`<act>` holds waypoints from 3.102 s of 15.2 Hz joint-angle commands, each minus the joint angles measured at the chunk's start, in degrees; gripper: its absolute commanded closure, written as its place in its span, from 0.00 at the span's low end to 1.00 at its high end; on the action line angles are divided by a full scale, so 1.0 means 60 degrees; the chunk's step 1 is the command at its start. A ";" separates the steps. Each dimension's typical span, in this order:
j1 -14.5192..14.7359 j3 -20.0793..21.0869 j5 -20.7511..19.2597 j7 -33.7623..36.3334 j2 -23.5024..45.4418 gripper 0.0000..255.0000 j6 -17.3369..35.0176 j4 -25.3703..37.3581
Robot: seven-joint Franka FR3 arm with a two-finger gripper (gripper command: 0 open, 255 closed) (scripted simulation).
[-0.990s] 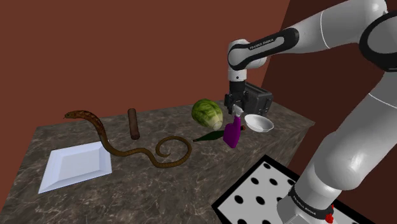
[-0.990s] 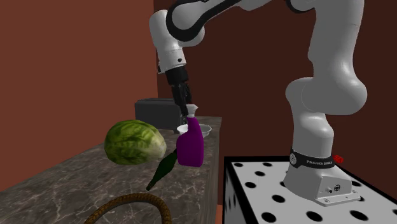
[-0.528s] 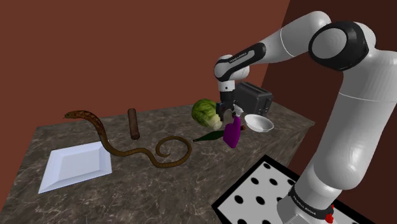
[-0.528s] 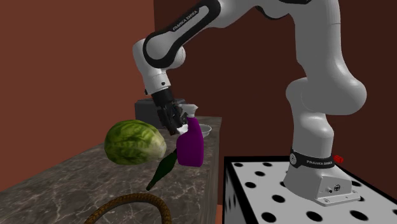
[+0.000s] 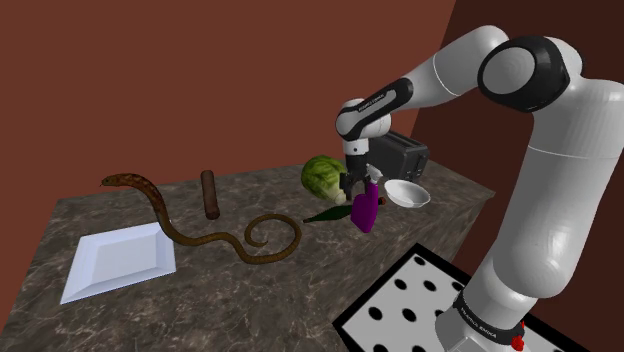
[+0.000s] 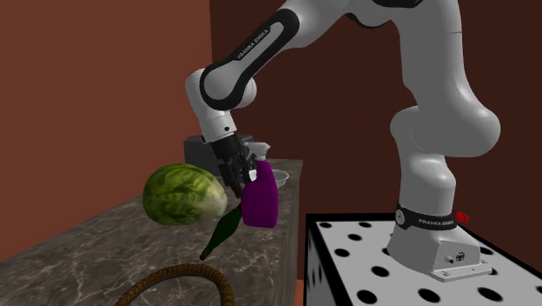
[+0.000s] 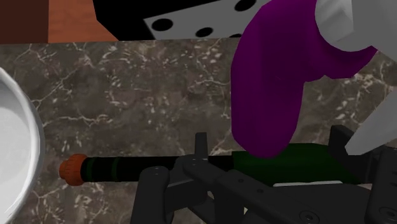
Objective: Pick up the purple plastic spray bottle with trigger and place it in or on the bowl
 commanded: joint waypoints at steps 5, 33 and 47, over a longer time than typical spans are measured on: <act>0.0002 0.0004 0.0006 0.0001 0.0016 0.00 0.0056 -0.0037; 0.0046 -0.0026 -0.0203 0.0142 -0.1045 1.00 -0.1841 0.0822; -0.0414 -0.0457 -0.0512 -0.0676 -0.1106 1.00 -0.2972 0.1912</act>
